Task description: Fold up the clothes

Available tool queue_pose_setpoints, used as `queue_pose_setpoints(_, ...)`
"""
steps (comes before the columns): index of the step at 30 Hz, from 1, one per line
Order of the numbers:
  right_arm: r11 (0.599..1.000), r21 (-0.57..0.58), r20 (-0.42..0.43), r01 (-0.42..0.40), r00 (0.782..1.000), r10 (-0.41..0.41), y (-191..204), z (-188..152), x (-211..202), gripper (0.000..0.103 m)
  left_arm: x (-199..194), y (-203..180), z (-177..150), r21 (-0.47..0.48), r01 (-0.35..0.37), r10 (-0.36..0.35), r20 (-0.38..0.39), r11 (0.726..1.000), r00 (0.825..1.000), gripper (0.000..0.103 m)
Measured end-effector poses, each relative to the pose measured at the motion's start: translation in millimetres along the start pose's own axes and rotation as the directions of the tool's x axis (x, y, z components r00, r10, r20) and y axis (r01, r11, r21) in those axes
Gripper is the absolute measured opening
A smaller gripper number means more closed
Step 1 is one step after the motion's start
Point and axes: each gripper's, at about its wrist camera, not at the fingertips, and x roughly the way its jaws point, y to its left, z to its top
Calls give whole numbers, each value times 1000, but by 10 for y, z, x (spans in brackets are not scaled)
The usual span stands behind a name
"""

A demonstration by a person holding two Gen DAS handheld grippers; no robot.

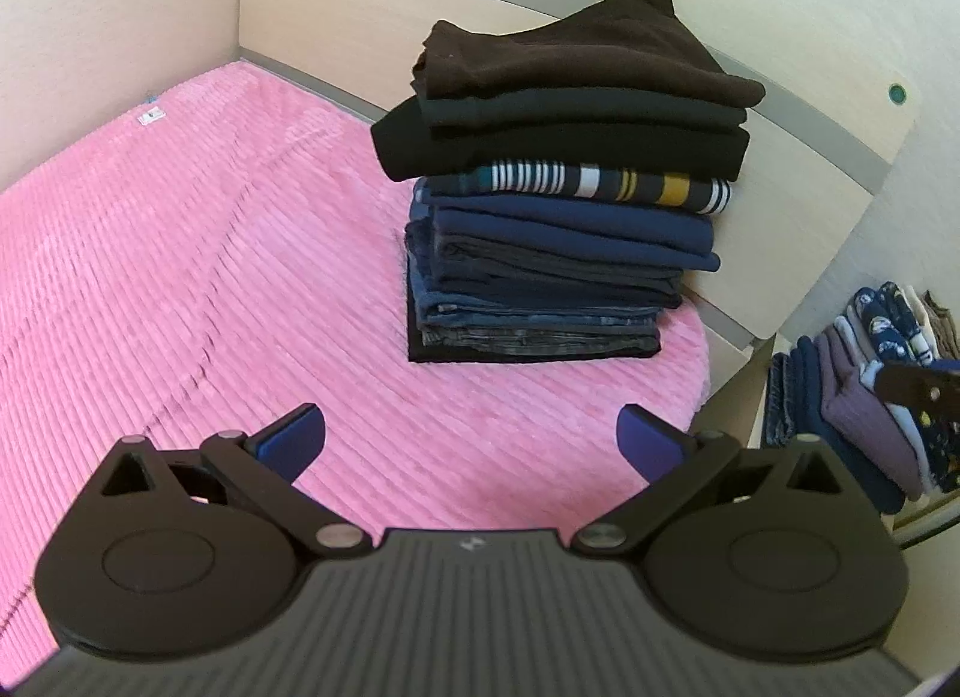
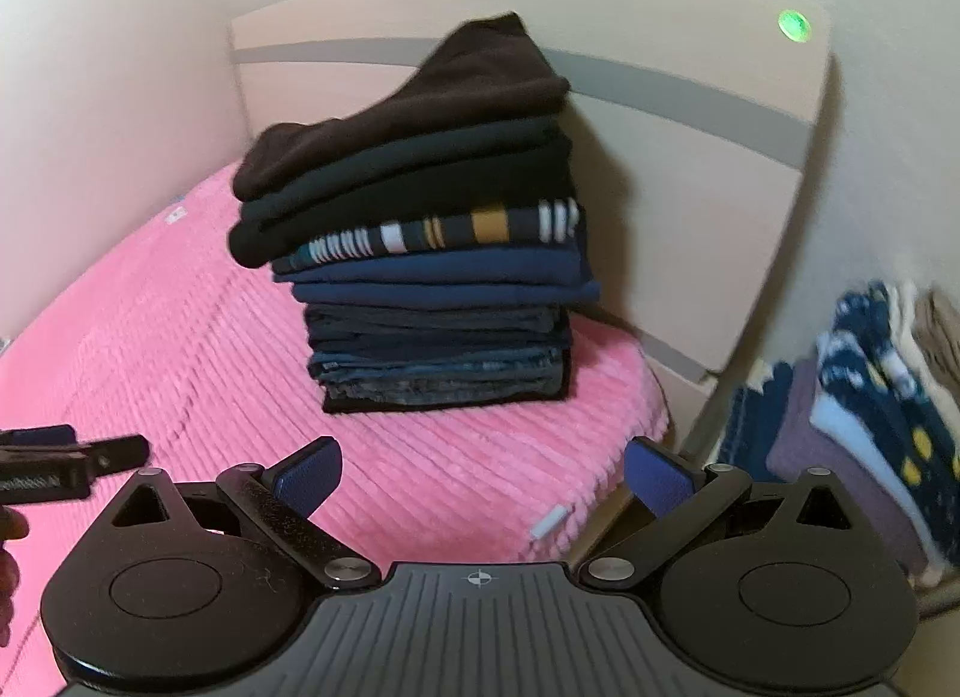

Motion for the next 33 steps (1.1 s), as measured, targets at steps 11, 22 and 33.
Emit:
queue_pose_setpoints(11, 994, -88, -28, -66, 998, 63, -135, 121, 10, 102, -75, -531, 70, -45, -92, 92, -1, 995, 996, 102)
queue_pose_setpoints(22, 995, -43, -46, -86, 995, 84, -306, 32, -12, 102, -49, -838, 29, 7, -110, 110, -25, 994, 994, 102)
queue_pose_setpoints(33, 994, -65, -52, -85, 995, 82, -213, 72, 40, 102, 24, -794, 65, -2, -135, 134, -26, 991, 991, 102)
